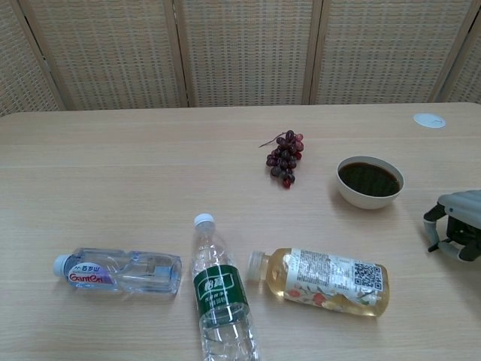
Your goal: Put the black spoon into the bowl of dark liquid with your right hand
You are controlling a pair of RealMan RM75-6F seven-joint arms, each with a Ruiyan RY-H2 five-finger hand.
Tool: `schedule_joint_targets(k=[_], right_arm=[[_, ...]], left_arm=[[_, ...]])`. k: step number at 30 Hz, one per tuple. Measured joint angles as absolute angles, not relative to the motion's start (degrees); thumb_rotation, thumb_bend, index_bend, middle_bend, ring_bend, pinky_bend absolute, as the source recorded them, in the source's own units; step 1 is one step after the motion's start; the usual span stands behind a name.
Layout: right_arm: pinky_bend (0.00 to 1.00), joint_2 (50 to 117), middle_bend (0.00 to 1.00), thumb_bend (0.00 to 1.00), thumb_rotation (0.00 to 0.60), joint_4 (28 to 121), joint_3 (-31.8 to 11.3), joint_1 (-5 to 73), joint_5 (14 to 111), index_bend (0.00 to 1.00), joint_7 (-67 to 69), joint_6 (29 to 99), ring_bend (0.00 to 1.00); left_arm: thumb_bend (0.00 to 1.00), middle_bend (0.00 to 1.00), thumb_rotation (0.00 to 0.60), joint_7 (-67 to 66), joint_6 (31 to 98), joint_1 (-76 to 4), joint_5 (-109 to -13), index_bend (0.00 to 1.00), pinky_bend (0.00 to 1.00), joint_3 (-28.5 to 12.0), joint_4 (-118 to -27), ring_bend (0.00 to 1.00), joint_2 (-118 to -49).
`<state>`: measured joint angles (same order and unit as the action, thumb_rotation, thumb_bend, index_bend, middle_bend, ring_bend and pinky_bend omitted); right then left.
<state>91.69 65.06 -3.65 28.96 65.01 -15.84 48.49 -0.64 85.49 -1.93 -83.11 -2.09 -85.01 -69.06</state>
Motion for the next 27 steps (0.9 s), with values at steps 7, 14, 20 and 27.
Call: schedule_joint_targets(k=[7,14,20,27], right_arm=[[1.00,89.55,1.00,0.74,0.600,67.74,-4.48,28.95,65.20,0.65,-14.11,48.64,1.00],[1.00,84.16,1.00,0.76,0.600,74.93,-6.50,29.15,65.15,0.66,-10.53,48.78,1.00],[1.00,78.30,1.00,0.76,0.600,82.02,-9.21,29.67,64.01,0.67,-3.86,46.64,1.00],[1.00,73.69,1.00,0.77,0.600,87.78,-13.69,30.77,61.99,0.67,7.88,41.84,1.00]], left_arm=[[0.29,0.00,0.600,-0.42,85.31,-1.98,-83.12,0.02,0.00,-2.07,-84.79,0.00,-69.16],[0.29,0.00,0.600,-0.26,85.21,-2.14,-83.36,0.02,0.00,-2.07,-84.72,0.00,-69.32],[0.29,0.00,0.600,-0.29,85.34,-2.18,-83.54,0.02,0.00,-2.08,-84.86,0.00,-69.24],[0.29,0.00,0.600,-0.34,85.43,-1.99,-83.46,0.02,0.00,-1.97,-85.09,0.00,-69.05]])
